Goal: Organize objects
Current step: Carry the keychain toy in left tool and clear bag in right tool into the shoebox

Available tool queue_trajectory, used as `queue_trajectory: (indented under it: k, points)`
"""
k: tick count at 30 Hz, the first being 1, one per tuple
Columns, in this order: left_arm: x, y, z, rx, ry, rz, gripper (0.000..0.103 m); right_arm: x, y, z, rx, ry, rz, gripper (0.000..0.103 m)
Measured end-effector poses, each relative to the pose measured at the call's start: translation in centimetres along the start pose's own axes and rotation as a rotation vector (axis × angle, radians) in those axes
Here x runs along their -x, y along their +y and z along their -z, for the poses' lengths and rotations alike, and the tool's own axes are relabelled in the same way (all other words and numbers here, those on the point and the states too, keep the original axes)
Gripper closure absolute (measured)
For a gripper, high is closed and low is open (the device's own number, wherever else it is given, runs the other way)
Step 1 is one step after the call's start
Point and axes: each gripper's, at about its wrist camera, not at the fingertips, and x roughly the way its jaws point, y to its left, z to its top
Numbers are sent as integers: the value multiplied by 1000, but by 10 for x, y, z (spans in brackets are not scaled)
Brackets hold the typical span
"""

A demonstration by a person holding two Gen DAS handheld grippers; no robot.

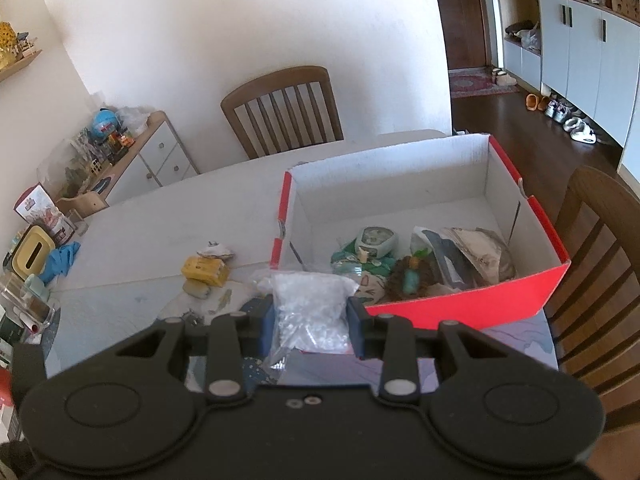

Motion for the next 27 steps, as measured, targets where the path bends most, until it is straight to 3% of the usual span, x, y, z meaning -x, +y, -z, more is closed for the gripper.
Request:
queue_trajectory:
  k: [14,16,21,27]
  points:
    - [-22,-17,16,-99,5,-33,30,3,-13,7,-12,15,11,68]
    - [-22,-17,16,-104,3,-41,36,3,-14,8,-14,15,11,68]
    - [-22,-19,14,-117,5,-65,63,4,-16,9,-17,13,12,68]
    - [-22,-19,13,-94,9,-70,66,4,-18,9,-14,10,14,68]
